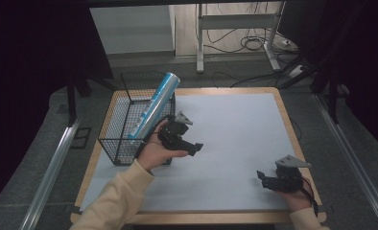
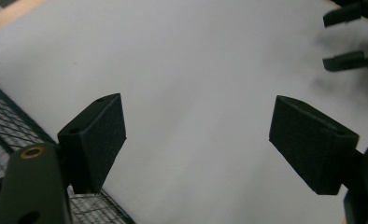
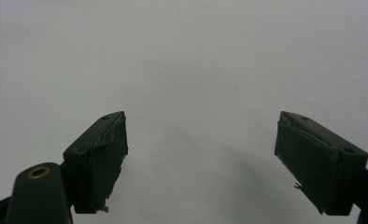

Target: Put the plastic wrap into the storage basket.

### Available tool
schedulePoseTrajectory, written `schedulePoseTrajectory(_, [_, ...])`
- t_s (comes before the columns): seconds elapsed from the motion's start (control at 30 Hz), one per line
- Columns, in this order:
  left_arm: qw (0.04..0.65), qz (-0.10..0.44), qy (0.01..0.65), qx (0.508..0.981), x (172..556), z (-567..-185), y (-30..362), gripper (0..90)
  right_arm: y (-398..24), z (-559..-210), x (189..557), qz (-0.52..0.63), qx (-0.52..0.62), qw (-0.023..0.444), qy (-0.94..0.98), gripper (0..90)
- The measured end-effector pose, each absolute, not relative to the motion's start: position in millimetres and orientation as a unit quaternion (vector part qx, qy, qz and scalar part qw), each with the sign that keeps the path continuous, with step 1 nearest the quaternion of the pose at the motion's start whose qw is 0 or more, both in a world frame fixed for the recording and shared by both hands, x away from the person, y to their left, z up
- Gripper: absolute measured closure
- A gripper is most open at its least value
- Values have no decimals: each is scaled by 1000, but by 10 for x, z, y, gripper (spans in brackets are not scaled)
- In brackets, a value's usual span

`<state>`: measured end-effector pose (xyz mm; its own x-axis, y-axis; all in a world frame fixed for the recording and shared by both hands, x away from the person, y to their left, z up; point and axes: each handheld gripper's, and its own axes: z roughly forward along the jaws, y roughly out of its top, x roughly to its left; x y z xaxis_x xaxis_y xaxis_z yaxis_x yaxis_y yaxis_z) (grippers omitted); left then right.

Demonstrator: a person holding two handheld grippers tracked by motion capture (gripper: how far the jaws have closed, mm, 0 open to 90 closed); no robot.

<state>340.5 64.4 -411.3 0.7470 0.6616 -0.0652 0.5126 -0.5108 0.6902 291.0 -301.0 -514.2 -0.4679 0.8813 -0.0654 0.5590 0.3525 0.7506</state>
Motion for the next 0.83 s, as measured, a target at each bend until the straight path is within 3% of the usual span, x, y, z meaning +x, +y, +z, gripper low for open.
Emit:
schedulePoseTrajectory(0.33, [360,83,334,867,3203,-4516,575,190,-3012,-5147,2914,338,457,239,787,175])
schedulePoseTrajectory(0.83, [362,77,327,870,3112,-4638,560,188,-3008,-5144,2911,341,455,242,787,174])
